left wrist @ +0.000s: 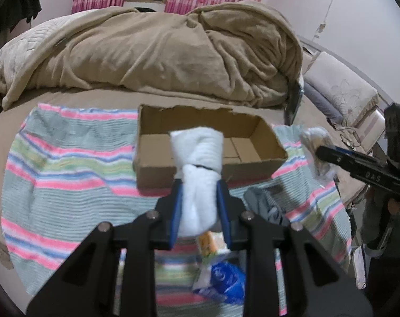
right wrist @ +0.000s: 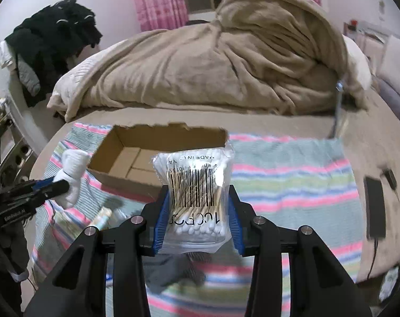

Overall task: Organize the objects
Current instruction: 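Carry socks and swab bag into the cardboard box and open both tools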

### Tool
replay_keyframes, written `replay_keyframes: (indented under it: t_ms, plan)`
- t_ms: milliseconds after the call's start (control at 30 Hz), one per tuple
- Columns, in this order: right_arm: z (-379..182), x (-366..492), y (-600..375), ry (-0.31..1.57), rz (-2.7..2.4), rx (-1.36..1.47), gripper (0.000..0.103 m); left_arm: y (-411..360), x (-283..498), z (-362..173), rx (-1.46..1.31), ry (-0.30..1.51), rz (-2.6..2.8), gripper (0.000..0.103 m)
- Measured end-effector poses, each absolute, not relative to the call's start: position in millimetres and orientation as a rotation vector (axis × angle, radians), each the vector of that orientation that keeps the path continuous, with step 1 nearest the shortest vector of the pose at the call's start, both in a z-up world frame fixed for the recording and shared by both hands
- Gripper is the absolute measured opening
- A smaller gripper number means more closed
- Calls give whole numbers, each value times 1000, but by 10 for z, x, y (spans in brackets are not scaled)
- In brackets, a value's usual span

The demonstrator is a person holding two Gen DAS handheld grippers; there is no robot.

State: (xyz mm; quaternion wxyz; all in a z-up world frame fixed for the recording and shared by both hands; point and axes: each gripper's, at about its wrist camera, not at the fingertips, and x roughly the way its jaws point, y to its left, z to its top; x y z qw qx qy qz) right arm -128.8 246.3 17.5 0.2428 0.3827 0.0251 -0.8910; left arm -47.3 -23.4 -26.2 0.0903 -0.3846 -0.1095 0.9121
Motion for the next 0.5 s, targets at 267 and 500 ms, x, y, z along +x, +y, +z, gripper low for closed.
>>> replay_keyframes:
  t_ms: [267,500]
  plan:
    - [288,-1519,2250,99,-2424,984,43,-129,-775,-217,-1123,-303,2691,26]
    - [194,-1790,2109,89,-2407,992,43,-34,-1123,-213,-1103,-314,2672,26]
